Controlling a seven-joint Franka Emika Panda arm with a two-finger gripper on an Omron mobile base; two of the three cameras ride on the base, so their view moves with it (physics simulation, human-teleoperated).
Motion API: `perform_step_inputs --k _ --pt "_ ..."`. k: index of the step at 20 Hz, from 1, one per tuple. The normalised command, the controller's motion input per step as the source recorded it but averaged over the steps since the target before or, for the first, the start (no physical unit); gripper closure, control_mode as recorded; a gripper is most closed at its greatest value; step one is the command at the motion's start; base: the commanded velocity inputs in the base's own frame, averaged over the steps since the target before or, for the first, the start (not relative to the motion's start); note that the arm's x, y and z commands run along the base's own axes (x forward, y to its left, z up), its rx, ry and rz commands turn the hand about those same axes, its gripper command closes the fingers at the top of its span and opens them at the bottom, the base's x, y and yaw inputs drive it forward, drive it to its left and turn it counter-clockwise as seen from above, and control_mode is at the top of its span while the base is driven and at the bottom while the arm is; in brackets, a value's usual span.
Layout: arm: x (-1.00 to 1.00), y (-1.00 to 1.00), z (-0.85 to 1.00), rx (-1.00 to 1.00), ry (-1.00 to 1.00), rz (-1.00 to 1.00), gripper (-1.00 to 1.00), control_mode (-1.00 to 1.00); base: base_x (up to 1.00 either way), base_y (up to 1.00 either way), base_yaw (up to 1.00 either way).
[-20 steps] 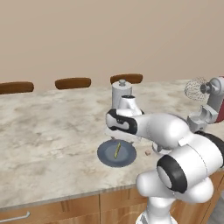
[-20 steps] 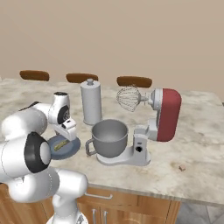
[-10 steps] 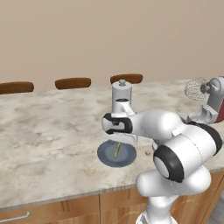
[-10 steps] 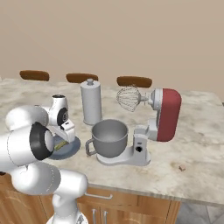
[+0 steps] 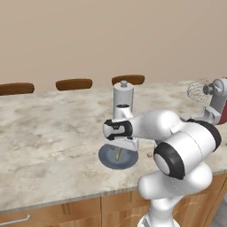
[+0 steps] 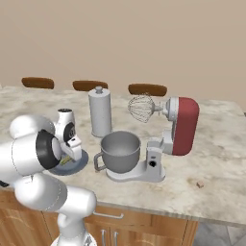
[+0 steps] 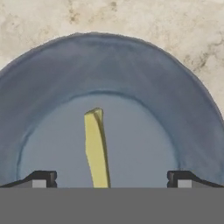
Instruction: Add butter and sugar cubes to the stand mixer bowl and then turn on the stand mixer to begin making frosting.
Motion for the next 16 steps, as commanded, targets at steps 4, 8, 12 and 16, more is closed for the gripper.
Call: perform_step_inputs --k 4,8,12,16 --pt "-0.01 0.0 -0.16 0.0 0.0 -0.04 -1.0 -1.0 0.0 0.0 0.0" --pt "0.0 0.04 -0.2 0.0 0.02 -0.02 -1.0 -1.0 0.0 0.0 0.0" --pt "0.0 0.01 -0.23 0.0 0.02 -0.01 1.0 -1.0 0.0 0.0 0.0" --pt "-0.01 0.0 -0.14 -0.01 0.02 0.0 1.0 -1.0 0.0 0.0 0.0"
